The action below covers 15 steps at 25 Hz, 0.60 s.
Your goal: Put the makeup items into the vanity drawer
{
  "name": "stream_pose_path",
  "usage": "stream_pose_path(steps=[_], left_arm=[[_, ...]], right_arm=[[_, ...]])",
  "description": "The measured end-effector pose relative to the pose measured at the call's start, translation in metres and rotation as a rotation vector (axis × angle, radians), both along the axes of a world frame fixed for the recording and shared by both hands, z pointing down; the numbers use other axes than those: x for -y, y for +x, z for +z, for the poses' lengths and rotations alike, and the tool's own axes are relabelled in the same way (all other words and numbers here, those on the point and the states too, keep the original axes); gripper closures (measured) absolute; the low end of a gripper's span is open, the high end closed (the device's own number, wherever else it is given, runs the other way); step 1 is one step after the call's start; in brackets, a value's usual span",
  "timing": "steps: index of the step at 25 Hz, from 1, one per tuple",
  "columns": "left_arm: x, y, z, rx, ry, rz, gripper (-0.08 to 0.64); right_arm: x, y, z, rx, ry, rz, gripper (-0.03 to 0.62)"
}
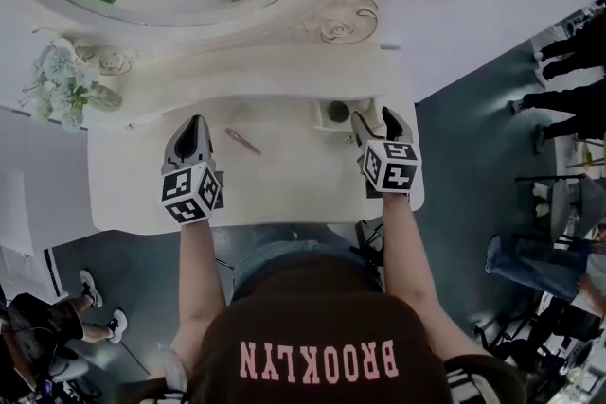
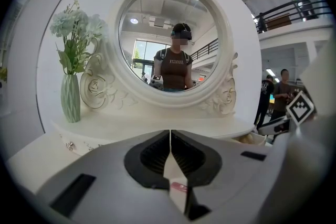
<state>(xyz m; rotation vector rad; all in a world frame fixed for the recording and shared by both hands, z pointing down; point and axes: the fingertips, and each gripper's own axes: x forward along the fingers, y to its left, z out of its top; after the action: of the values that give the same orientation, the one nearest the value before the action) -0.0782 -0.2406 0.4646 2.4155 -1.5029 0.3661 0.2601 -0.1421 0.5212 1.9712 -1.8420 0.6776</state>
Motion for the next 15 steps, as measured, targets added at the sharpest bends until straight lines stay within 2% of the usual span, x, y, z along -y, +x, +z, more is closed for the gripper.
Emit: stream_pose_path(steps=[8, 15], left_arm=[[-0.009, -0.028, -0.001, 0.003, 0.004, -0.037, 0.554], [-0.019, -0.082, -0.005, 0.000, 0.017, -0.137, 0.554]], right_arm=[[0.017, -0.034, -0.014, -0.003, 0.058, -0.064, 0.336], [0.040, -0.096, -0.019, 0.001, 0.081, -0.196, 0.336]])
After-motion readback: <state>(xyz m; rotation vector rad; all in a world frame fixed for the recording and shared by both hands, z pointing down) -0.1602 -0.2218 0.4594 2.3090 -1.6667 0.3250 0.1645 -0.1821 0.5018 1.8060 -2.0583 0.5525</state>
